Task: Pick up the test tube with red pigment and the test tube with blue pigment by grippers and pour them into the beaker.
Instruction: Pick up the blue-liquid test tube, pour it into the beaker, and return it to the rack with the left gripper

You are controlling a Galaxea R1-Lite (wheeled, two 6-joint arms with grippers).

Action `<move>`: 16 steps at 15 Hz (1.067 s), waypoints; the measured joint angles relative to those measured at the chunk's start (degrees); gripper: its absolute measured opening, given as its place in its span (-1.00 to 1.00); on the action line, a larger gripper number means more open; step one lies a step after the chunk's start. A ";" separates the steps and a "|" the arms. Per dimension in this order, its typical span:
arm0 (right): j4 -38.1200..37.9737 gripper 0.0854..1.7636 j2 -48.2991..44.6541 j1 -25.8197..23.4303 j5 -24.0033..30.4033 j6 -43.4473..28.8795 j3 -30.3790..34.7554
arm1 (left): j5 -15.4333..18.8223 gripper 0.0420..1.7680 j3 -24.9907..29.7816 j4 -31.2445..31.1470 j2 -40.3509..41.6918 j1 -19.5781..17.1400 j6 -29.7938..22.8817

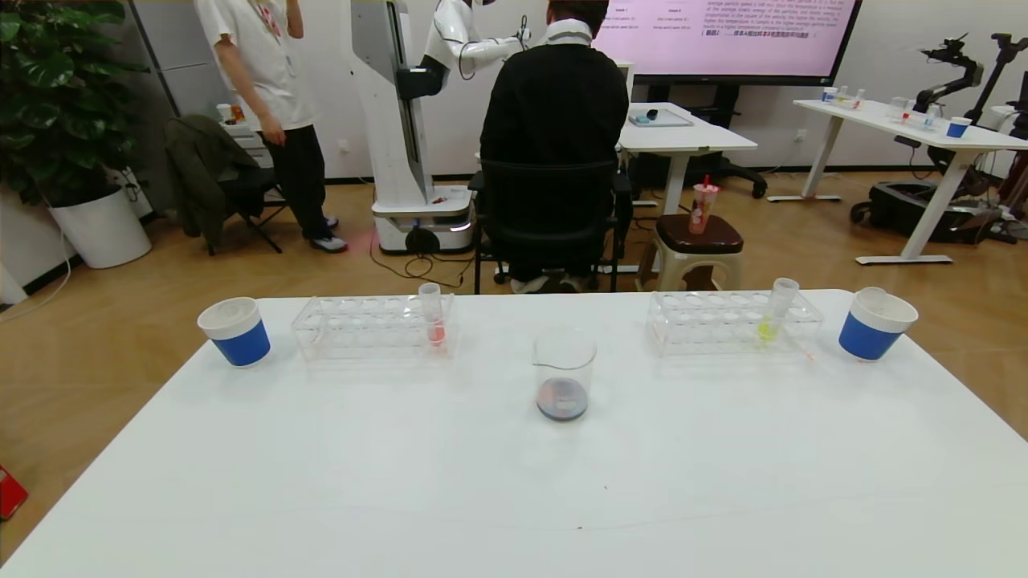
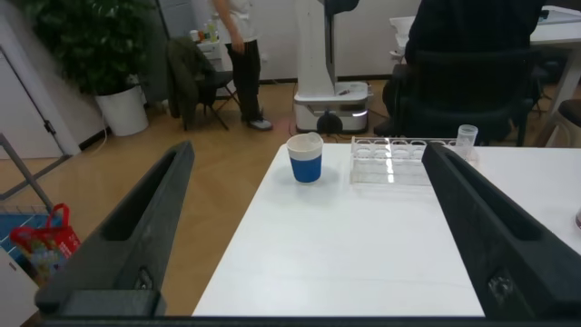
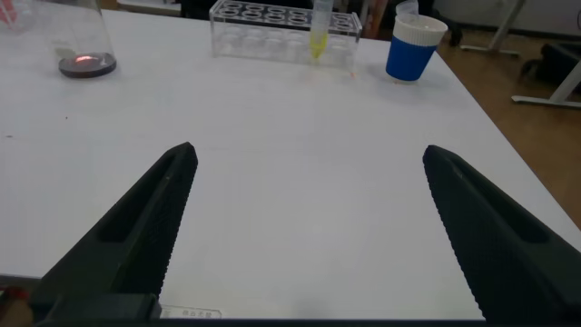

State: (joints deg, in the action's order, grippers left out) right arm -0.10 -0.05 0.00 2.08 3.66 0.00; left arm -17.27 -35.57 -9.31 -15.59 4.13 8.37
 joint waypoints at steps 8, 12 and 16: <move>0.00 0.97 0.00 0.00 0.00 0.00 0.00 | 10.14 0.98 2.86 -0.30 7.57 -5.01 2.54; -0.04 0.97 0.00 0.00 0.00 -0.02 0.00 | 13.89 0.98 15.48 12.64 14.19 -4.60 -2.29; -0.04 0.97 0.02 0.00 0.00 -0.05 0.00 | 14.64 0.98 32.85 15.24 15.46 -4.55 -2.89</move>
State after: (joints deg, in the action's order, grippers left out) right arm -0.13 -0.02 0.00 2.08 3.61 0.00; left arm -2.63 -2.72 5.92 -0.13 -0.41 5.49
